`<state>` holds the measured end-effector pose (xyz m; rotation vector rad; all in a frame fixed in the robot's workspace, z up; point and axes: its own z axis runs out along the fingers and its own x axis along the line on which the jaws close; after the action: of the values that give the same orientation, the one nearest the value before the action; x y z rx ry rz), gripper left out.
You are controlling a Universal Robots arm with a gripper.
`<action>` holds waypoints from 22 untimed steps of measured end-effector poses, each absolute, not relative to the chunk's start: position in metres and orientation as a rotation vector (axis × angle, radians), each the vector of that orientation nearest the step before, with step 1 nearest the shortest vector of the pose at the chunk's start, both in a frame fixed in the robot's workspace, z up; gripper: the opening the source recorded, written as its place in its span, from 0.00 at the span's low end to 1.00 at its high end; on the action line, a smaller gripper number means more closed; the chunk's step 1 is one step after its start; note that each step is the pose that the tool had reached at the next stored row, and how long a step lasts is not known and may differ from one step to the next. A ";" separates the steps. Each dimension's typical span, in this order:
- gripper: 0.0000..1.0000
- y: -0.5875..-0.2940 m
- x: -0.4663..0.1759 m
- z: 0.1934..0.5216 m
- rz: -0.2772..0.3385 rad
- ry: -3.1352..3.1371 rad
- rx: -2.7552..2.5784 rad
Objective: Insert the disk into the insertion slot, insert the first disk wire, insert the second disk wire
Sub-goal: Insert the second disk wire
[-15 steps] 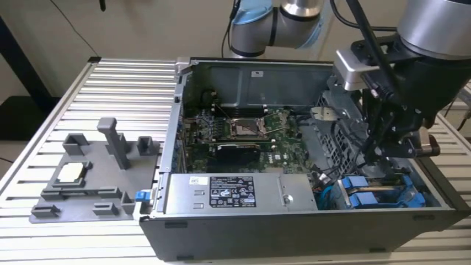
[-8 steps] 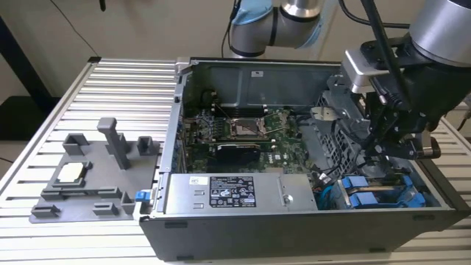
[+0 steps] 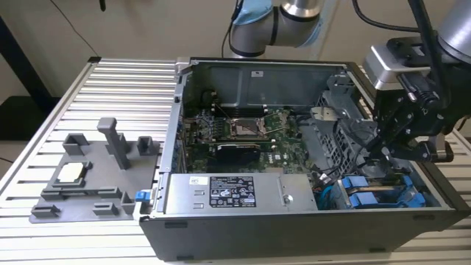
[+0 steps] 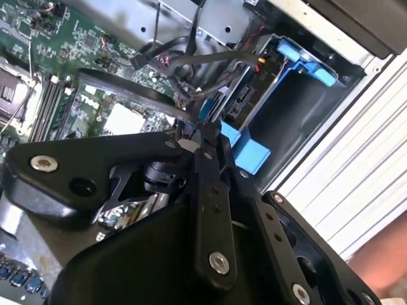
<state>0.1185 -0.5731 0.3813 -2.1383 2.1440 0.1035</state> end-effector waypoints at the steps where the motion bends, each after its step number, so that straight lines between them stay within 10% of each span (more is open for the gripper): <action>1: 0.16 -0.574 0.122 0.381 0.108 2.146 -2.140; 22: 0.16 -0.586 0.135 0.378 0.127 2.151 -2.137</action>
<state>0.1349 -0.5861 0.3776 -2.1372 2.1509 0.1269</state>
